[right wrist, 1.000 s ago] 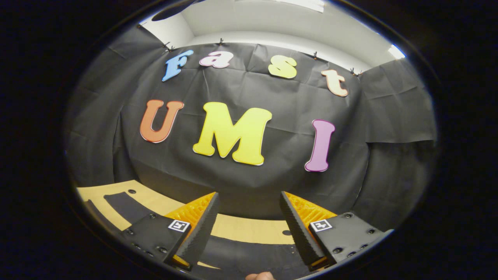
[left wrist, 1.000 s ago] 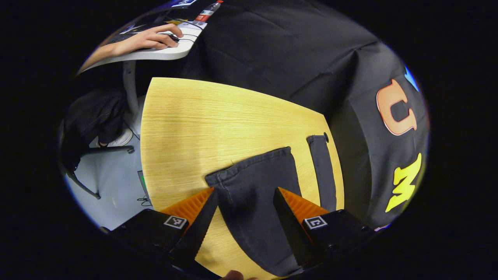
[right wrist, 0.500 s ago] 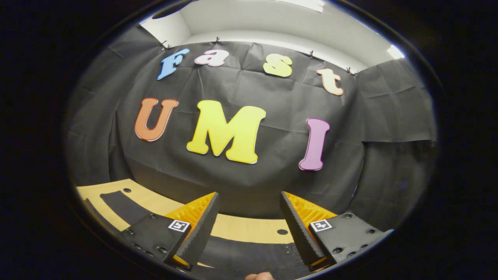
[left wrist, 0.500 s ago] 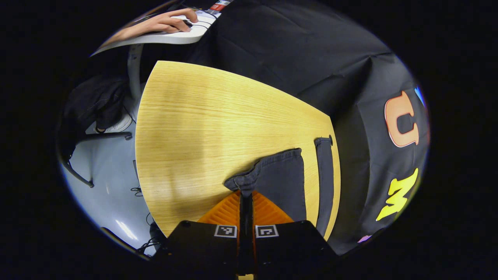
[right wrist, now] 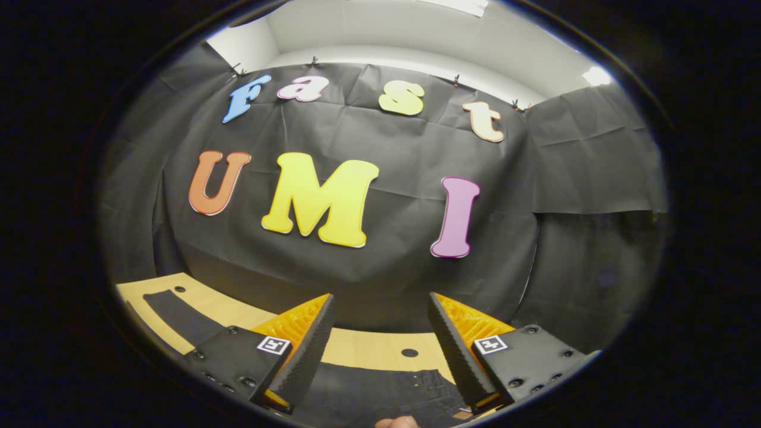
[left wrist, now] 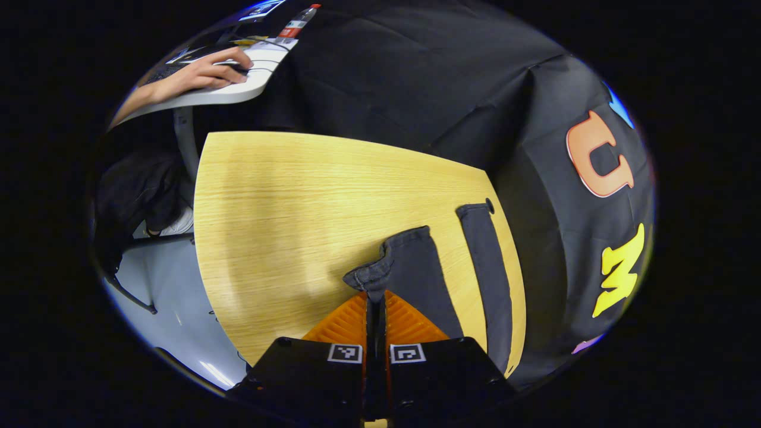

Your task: Grasp the waist and the cuffs of the jeans and fold them to make the two legs overlap; first hold the waist and fold one-third of the jeans toward the cuffs, then hold the cuffs and fold the remaining one-third in the same direction to finish folding.

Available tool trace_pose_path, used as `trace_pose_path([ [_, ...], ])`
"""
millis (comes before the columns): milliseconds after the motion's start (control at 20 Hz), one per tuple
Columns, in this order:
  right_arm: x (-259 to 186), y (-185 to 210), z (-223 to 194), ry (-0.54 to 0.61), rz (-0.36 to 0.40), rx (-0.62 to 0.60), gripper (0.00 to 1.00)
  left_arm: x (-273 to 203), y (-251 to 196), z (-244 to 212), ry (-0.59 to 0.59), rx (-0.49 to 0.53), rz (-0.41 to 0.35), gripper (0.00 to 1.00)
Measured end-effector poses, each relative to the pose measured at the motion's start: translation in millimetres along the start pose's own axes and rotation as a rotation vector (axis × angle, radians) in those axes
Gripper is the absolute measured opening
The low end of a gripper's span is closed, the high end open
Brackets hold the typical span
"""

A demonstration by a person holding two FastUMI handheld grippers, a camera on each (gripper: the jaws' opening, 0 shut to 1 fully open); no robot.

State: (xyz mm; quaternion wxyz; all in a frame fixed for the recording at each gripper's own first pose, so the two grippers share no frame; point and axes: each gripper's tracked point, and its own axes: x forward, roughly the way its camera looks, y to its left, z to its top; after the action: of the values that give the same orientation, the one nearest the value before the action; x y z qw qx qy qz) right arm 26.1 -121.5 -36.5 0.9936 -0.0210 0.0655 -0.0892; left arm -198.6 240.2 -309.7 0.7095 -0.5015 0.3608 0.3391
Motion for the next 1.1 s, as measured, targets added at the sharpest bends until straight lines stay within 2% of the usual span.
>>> trace_pose_path([
  [250,-3.4,-43.5,-7.3,0.002,-0.03,0.008,0.96,-12.0,-34.5,-2.2,-0.034,0.014,-0.053,0.03],
  [350,-5.9,-64.4,-24.7,0.051,-0.021,0.01,0.94,-14.5,-40.1,-2.4,-0.042,0.013,-0.053,0.03],
  [450,-13.8,-91.6,-66.4,0.208,-0.004,0.086,0.96,-16.9,-43.6,-2.2,-0.047,0.007,-0.05,0.03],
  [550,-31.6,-130.0,-126.2,0.444,-0.06,0.209,0.96,-20.9,-47.7,-1.9,-0.054,0.02,-0.048,0.03],
  [750,-72.4,-168.6,-261.4,0.934,-0.155,0.629,0.93,-22.8,-57.2,-5.3,-0.053,0.044,-0.049,0.03],
  [800,-84.3,-172.5,-287.9,1.02,-0.206,0.733,0.98,-23.4,-58.8,-5.5,-0.053,0.046,-0.048,0.03],
  [900,-91.7,-167.0,-321.6,1.112,-0.277,0.894,0.98,-25.4,-61.4,-5.8,-0.053,0.049,-0.047,0.03],
  [950,-94.7,-165.0,-334.7,1.132,-0.296,0.938,0.98,-26.7,-61.8,-5.5,-0.052,0.05,-0.047,0.03],
  [1100,-94.3,-158.0,-347.8,1.16,-0.298,0.969,0.97,-29.2,-62.8,-3.5,-0.051,0.047,-0.042,0.03],
])
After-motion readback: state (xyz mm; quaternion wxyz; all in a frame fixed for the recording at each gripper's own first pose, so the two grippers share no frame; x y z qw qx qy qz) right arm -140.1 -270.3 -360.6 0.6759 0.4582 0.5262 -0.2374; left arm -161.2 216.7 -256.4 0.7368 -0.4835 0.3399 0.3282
